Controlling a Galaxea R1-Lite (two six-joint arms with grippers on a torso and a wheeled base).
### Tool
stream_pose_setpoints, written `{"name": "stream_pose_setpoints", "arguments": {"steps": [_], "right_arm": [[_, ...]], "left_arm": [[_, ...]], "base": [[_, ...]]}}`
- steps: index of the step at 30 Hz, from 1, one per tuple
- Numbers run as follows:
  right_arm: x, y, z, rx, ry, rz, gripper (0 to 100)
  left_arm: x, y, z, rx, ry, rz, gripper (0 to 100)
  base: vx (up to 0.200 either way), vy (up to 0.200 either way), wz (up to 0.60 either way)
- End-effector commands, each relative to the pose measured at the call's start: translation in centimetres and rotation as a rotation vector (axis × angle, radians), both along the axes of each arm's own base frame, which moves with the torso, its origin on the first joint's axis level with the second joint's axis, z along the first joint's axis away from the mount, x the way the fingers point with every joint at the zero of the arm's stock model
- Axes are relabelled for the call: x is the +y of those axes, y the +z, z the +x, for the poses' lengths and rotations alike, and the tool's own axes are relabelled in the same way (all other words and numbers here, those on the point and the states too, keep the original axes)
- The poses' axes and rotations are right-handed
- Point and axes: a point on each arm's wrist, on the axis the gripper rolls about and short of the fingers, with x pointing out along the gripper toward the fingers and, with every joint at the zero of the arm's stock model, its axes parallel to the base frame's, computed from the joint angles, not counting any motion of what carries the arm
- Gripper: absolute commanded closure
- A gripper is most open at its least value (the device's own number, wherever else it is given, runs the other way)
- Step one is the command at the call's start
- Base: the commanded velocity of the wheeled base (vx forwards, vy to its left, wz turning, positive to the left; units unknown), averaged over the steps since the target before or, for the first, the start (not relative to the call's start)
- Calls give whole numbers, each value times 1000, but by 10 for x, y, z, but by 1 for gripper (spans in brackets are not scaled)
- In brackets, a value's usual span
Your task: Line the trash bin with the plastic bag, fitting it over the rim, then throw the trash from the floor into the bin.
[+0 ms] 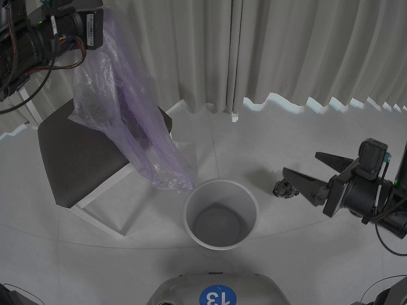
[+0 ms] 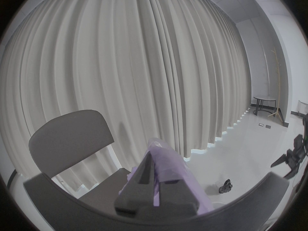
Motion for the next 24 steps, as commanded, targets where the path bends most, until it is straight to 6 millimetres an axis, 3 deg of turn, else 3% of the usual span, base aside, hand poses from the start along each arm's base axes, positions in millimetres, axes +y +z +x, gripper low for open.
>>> {"name": "stream_pose_setpoints", "arguments": {"steps": [1,13,24], "right_arm": [[23,-11,-5,24,38,-39,0],[53,-26,-5,-56,103,-137,0],[55,-39,-4,-87,124,-214,0]], "left_arm": [[-16,11,-13,1,-21,-16,100],[-21,15,-21,6,1,-63,100],[-25,22,-29,-14,-36,-81,100]], "base": [[0,0,0],[0,0,0],[0,0,0]]}}
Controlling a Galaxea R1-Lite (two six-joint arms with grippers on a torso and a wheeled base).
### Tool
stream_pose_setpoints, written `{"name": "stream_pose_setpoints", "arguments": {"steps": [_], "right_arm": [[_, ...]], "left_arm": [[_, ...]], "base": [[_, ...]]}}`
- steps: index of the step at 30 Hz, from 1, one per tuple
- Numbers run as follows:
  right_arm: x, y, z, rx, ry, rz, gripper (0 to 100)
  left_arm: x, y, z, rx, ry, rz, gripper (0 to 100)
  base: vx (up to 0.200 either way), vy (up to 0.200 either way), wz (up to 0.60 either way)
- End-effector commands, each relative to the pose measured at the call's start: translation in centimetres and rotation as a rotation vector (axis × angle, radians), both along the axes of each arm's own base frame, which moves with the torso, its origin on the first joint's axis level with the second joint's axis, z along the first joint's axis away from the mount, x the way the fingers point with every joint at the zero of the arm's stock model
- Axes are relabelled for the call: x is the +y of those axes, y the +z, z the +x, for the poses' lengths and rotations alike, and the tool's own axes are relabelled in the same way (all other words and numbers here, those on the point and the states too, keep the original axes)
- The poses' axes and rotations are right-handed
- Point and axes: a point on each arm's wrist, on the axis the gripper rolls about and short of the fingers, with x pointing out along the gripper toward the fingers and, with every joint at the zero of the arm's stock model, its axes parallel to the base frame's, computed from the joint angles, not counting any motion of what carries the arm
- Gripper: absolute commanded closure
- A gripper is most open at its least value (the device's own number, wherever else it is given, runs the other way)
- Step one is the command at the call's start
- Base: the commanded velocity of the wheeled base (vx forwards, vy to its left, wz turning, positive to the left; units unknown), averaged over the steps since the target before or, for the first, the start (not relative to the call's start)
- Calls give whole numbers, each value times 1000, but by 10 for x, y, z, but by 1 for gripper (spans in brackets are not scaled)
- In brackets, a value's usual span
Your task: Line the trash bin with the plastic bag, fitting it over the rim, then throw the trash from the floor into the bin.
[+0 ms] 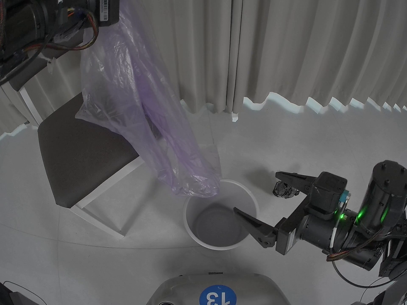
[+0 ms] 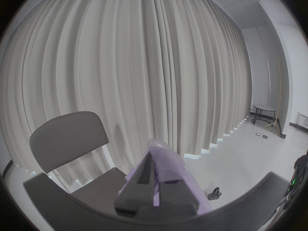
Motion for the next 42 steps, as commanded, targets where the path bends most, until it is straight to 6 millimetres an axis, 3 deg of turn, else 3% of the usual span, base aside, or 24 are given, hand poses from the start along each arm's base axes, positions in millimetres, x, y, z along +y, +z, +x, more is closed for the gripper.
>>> {"name": "stream_pose_setpoints", "arguments": {"steps": [1,16,42], "right_arm": [[4,-7,3,12,1,-24,0],[16,-21,22,0,-6,-117,0],[47,-3,54,-65,-14,-43,0]], "left_arm": [[0,4,-4,-12,-12,-11,100],[2,11,-17,-33,-48,-38,100],[-1,15,-29,-46,-101,-47,100]], "base": [[0,0,0],[0,0,0],[0,0,0]]}}
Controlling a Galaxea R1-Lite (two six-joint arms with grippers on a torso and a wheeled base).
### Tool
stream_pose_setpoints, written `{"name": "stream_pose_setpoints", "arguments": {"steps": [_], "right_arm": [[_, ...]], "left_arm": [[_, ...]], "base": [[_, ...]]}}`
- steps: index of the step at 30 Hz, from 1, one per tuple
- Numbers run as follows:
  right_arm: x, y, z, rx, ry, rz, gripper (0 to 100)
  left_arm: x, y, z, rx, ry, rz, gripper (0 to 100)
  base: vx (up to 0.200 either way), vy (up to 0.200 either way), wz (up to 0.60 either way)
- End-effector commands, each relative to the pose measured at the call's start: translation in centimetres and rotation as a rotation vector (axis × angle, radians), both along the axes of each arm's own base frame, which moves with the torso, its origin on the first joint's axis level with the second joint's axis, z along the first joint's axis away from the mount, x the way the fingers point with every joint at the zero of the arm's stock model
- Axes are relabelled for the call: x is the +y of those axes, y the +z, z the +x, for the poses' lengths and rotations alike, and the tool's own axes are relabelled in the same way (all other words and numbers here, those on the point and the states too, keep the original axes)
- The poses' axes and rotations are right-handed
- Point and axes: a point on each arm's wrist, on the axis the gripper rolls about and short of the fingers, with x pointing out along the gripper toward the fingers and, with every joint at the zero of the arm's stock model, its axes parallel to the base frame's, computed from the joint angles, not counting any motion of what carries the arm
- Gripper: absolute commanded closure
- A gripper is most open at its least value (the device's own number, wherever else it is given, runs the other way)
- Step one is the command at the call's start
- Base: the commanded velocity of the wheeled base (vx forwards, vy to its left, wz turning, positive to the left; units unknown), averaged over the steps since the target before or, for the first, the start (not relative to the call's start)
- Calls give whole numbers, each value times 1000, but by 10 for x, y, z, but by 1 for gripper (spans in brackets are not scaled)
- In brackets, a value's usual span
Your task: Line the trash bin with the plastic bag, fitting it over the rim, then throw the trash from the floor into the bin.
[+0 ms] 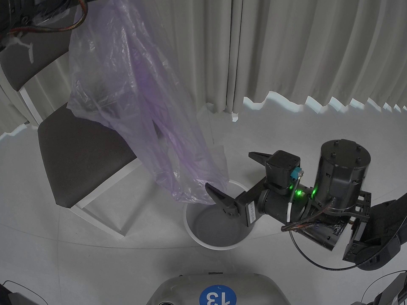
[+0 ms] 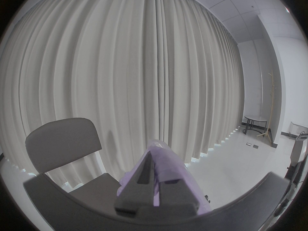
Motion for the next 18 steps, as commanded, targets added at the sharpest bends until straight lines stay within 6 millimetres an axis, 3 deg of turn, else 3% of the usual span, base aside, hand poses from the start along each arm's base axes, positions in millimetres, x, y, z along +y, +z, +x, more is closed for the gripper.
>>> {"name": "stream_pose_setpoints", "arguments": {"steps": [1,18], "right_arm": [[5,-4,3,5,5,-11,0],[18,-8,12,5,-8,-12,0]], "left_arm": [[-3,0,-1,0,-12,1,100],[-10,3,-1,-9,-33,2,100]], "base": [[0,0,0],[0,0,0]]}}
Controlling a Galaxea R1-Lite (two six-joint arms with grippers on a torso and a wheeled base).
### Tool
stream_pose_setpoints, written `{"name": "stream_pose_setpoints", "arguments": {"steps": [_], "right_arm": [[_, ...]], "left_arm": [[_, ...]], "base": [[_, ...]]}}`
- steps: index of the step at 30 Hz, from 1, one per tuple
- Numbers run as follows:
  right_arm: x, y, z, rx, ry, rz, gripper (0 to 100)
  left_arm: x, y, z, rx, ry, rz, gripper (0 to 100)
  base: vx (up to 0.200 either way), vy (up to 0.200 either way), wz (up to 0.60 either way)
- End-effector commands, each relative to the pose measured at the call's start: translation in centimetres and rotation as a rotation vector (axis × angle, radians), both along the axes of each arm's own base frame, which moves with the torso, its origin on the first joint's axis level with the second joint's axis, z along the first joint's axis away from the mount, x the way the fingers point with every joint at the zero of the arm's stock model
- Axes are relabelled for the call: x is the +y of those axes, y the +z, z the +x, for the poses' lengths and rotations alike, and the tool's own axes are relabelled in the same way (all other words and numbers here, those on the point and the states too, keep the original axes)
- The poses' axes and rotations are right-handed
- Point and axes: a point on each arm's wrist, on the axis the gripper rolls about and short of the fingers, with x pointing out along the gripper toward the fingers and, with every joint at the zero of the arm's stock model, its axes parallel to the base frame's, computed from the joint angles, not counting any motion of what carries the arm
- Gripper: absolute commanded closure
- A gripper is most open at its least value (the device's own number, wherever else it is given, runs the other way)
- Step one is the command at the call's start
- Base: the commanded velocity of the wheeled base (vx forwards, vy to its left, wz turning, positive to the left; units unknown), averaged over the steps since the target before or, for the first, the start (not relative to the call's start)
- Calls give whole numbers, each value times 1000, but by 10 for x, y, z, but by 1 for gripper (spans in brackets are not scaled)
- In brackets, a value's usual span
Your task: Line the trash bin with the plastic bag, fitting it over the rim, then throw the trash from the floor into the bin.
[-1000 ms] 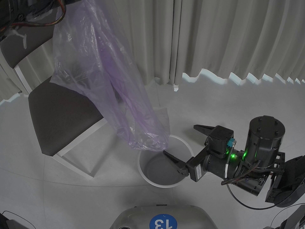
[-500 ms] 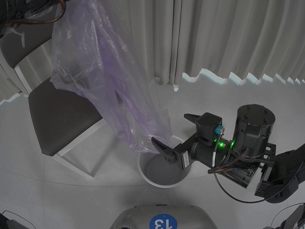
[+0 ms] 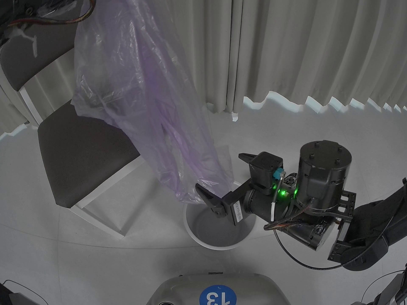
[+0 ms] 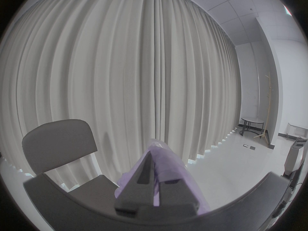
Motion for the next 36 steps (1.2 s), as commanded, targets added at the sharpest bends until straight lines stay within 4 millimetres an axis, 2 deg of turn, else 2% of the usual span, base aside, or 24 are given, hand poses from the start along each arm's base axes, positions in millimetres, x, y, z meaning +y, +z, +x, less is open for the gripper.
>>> {"name": "stream_pose_setpoints", "arguments": {"steps": [1,29,30,36], "right_arm": [[3,0,2,-1,-1,1,0],[-5,-1,-1,-8,-46,-31,0],[-5,-1,-1,-8,-46,-31,100],[-6,1,-1,-12,-49,-29,100]], "left_arm": [[-2,-1,1,2,0,3,100],[0,0,0,0,2,5,100],[0,0,0,0,2,3,100],[0,-1,0,1,2,6,100]], "base": [[0,0,0],[0,0,0],[0,0,0],[0,0,0]]}}
